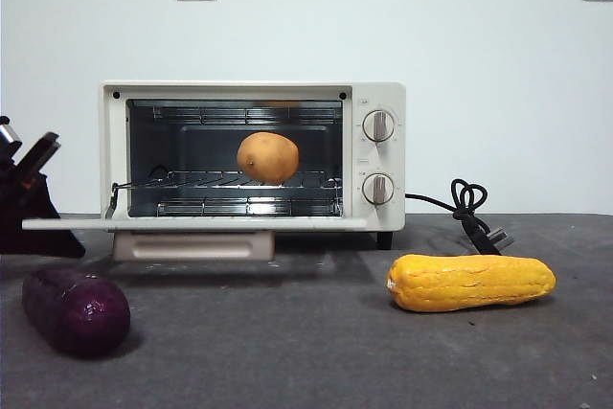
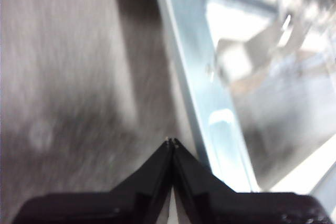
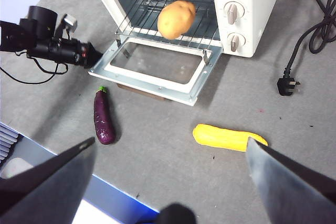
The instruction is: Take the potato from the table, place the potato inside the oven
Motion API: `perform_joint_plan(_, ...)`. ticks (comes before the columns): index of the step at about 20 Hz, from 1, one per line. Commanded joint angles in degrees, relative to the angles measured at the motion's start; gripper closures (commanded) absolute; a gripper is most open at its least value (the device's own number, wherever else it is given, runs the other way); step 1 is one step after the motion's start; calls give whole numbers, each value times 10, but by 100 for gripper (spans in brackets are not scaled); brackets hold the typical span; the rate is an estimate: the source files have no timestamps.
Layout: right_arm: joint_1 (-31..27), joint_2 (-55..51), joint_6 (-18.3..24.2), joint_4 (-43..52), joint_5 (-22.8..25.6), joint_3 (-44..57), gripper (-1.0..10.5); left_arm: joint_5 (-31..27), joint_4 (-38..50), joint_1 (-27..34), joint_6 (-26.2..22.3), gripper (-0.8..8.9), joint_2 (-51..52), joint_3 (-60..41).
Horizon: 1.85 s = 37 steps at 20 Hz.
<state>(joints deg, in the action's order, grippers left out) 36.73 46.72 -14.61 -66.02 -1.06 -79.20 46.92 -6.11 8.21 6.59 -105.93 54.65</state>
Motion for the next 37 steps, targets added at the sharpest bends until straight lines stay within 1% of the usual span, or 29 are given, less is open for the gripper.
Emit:
perform_joint_plan(1,1,2,-5,4,2,-2,474,49,40,0,48,822,1,-2)
perform_joint_plan(5,1,3,-5,4,2,-2,474,74,99,2,101,822,6,-2)
perform_joint_plan(9,1,9,-5,4,2,-2,474,75,186,2,171,822,9,-2)
perform_joint_plan(11,1,9,-5,3,1,-2,474,73,245,2,208,822,9,-1)
perform_joint_plan(13,1,9,-5,3,1,-2,474,66,289,1,235,822,9,5)
perform_joint_plan(14,1,9,-5,3,1,-2,474,58,303,1,240,822,9,10)
perform_joint_plan(16,1,9,-5,3,1,-2,474,43,328,1,267,822,9,26)
perform_joint_plan(19,1,9,-5,3,1,-2,473,52,330,0,282,821,9,60)
perform_joint_plan(23,1,9,-3,3,1,-2,474,76,315,-3,281,821,46,69)
perform_joint_plan(25,1,9,1,3,1,-2,474,75,287,-3,270,821,85,69)
perform_joint_plan(27,1,11,13,4,1,-2,474,75,255,-3,255,821,130,69)
perform_joint_plan(29,1,17,31,4,1,-2,474,75,200,-5,231,821,184,69)
perform_joint_plan(32,1,33,63,4,0,-2,474,67,67,-17,155,821,275,69)
perform_joint_plan(33,1,41,75,4,-1,-2,474,54,14,-22,124,821,307,69)
perform_joint_plan(34,1,50,85,4,-1,-2,474,34,-45,-30,88,821,342,69)
perform_joint_plan(37,1,75,109,5,-5,-2,474,-31,-199,-55,4,821,429,69)
